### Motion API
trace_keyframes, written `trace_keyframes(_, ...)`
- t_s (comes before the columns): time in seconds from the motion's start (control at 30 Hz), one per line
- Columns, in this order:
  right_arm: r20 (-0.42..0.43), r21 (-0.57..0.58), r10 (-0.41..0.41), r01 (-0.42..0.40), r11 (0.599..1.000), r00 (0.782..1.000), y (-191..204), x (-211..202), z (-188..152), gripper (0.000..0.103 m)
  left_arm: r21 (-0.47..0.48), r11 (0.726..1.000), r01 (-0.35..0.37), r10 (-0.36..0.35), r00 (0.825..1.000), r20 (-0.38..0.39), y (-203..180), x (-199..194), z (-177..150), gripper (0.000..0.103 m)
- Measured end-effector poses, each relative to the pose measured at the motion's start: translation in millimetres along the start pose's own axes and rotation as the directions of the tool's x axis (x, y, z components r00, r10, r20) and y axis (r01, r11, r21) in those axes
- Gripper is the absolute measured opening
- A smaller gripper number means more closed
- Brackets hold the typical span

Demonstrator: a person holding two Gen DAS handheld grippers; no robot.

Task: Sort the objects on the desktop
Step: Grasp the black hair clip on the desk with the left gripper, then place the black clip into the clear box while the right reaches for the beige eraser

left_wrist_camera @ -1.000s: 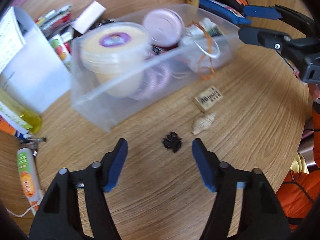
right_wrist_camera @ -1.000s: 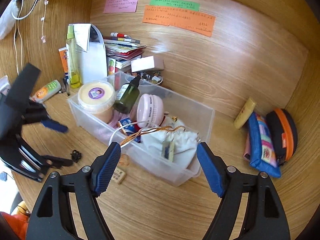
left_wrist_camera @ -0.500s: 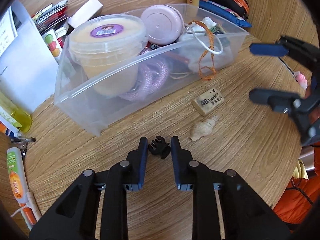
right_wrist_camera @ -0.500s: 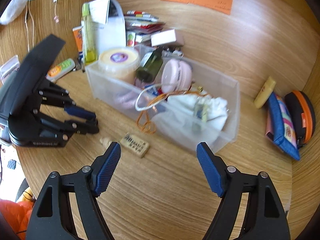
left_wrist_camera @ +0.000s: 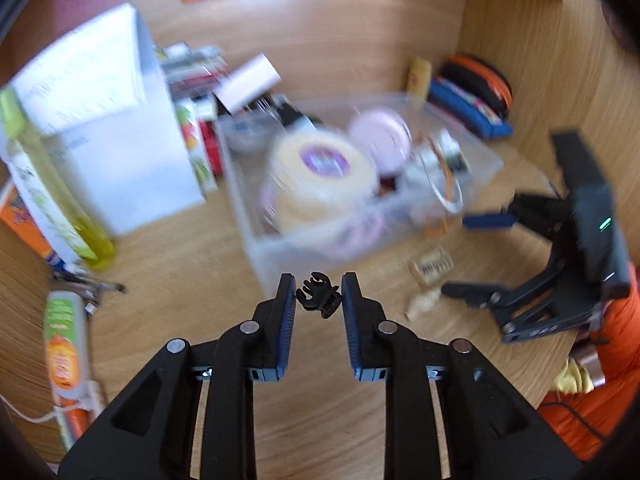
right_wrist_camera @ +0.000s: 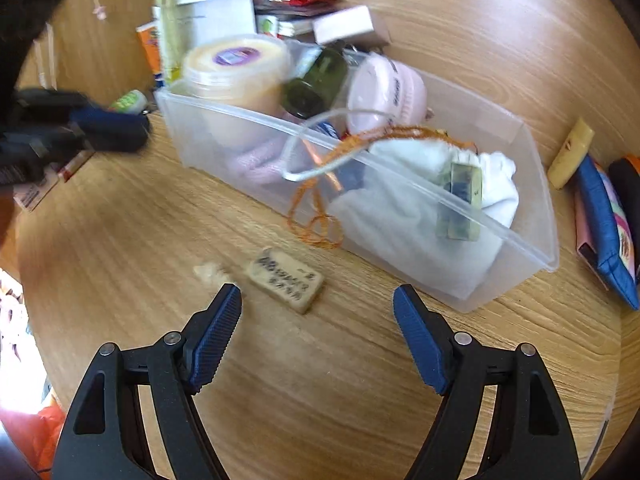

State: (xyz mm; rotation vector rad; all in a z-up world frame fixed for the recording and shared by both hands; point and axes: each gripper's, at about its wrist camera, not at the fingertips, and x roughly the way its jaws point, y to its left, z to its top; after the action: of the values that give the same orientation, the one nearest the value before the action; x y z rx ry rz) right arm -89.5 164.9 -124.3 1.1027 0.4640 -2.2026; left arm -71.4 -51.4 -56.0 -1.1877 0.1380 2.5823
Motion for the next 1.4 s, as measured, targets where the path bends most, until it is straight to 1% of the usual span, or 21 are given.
trace_keyframes(0.17,-0.014,0.029,0.013,-0.012,0.999,1.0,-9,11,4,0.074,-0.035,0.999,-0.038,0.041,0.996,0.081,20,-16,23,0.022)
trace_keyframes(0.23,-0.01,0.019,0.013,-0.013,1.0,1.0,-7,13,5,0.074,-0.052,0.998,-0.042,0.047,0.994,0.099,32,-22,31,0.023)
trace_keyframes(0.33,-0.005,-0.003,0.025,-0.025,1.0,1.0,-1,14,7,0.073,-0.067,0.996,-0.059,0.066,0.992,0.104,40,-16,44,0.022)
trace_keyframes(0.43,0.005,-0.029,0.034,-0.034,0.999,0.999,6,13,8,0.071,-0.078,0.995,-0.066,0.073,0.993,0.088,46,-4,54,0.022)
trace_keyframes(0.57,0.007,-0.046,0.059,-0.059,0.997,0.998,14,12,7,0.062,-0.083,0.994,-0.069,0.074,0.995,0.06,47,15,63,0.022)
trace_keyframes(0.73,0.008,-0.054,0.07,-0.07,0.996,0.997,16,8,5,0.059,-0.089,0.994,-0.058,0.061,0.998,0.023,48,38,78,0.022)
trace_keyframes(0.8,0.012,-0.063,0.08,-0.079,0.995,0.997,17,7,4,0.055,-0.089,0.995,-0.054,0.055,0.998,0.009,47,45,83,0.023)
trace_keyframes(0.87,0.014,-0.071,0.086,-0.085,0.994,0.996,17,7,3,0.048,-0.093,0.995,-0.041,0.041,0.999,-0.007,47,53,88,0.022)
trace_keyframes(0.9,0.016,-0.075,0.09,-0.088,0.993,0.996,17,6,3,0.047,-0.091,0.995,-0.036,0.035,0.999,-0.013,46,57,89,0.023)
trace_keyframes(0.97,0.02,-0.073,0.093,-0.092,0.993,0.995,15,7,3,0.04,-0.089,0.995,-0.036,0.034,0.999,-0.025,45,62,91,0.023)
trace_keyframes(1.03,0.026,-0.066,0.093,-0.092,0.994,0.995,13,6,3,0.036,-0.092,0.995,-0.03,0.027,0.999,-0.039,45,68,92,0.023)
trace_keyframes(1.13,0.031,-0.061,0.096,-0.094,0.994,0.995,12,6,3,0.035,-0.103,0.994,-0.024,0.02,0.999,-0.041,46,72,93,0.023)
trace_keyframes(1.23,0.028,-0.073,0.116,-0.113,0.991,0.993,16,8,5,0.035,-0.108,0.994,-0.03,0.025,0.999,-0.042,46,71,93,0.023)
trace_keyframes(1.33,0.027,-0.088,0.118,-0.115,0.989,0.993,21,10,7,0.035,-0.103,0.994,-0.035,0.031,0.999,-0.041,44,66,93,0.023)
trace_keyframes(1.4,0.027,-0.092,0.119,-0.116,0.989,0.992,22,10,6,0.034,-0.095,0.995,-0.034,0.032,0.999,-0.026,42,59,94,0.023)
